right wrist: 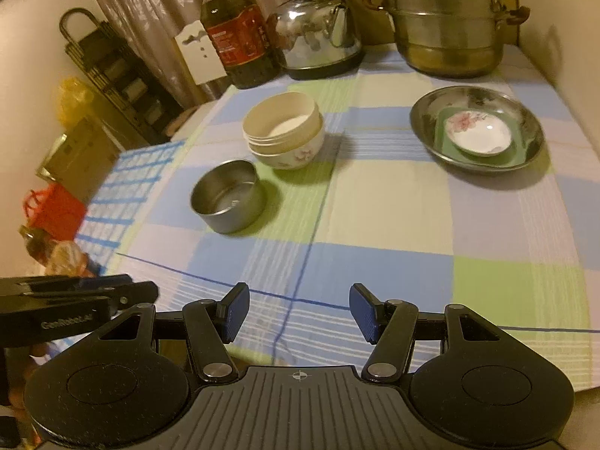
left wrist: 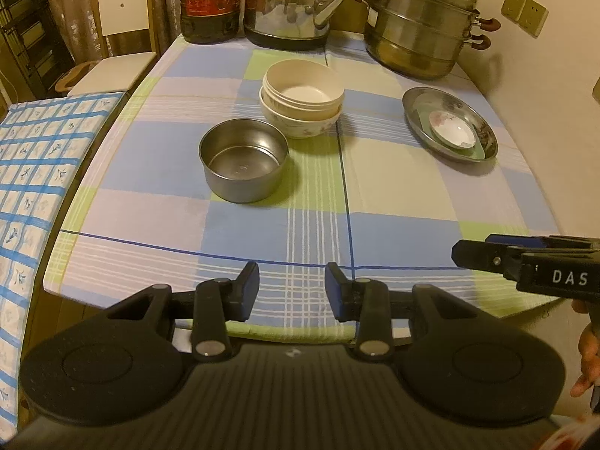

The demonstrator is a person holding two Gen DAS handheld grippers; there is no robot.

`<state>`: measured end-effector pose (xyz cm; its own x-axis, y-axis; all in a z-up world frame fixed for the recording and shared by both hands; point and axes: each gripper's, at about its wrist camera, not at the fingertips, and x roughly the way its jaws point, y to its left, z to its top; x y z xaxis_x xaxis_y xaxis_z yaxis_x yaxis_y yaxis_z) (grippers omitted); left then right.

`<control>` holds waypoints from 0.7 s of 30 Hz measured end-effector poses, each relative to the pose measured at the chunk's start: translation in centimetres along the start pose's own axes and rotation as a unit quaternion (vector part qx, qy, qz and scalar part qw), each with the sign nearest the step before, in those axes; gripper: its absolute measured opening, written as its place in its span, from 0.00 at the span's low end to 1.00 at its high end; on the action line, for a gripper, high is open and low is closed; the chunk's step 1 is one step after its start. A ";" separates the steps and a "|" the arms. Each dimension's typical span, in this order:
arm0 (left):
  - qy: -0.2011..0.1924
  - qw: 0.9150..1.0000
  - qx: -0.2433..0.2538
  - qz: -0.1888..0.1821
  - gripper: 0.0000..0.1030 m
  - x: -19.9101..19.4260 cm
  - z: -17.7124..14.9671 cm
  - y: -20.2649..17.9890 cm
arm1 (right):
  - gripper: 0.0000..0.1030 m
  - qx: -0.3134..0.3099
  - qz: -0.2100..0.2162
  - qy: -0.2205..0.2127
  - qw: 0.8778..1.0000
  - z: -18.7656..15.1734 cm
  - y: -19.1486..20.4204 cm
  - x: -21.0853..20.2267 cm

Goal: Organize plates and bowls
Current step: 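Move both grippers toward the rim of the small steel bowl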

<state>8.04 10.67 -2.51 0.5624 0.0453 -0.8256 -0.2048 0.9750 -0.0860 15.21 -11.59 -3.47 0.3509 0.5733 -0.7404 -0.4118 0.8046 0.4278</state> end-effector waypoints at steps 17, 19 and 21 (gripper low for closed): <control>0.003 1.000 -0.008 0.010 0.34 2.3 2.3 2.4 | 0.58 0.042 -0.004 0.025 0.999 2.1 -0.7 3.5; 0.002 1.000 -0.010 0.012 0.34 2.6 2.7 3.0 | 0.58 0.038 -0.014 0.025 0.999 2.4 -0.7 4.0; 0.000 1.000 -0.012 0.014 0.34 3.0 3.1 3.7 | 0.58 0.032 -0.022 0.031 0.999 2.7 -0.5 4.7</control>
<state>11.46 15.07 -3.62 0.5558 0.0715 -0.8283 -0.2391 0.9680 -0.0769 19.35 -8.91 -5.78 0.3145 0.5285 -0.7885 -0.3423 0.8379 0.4251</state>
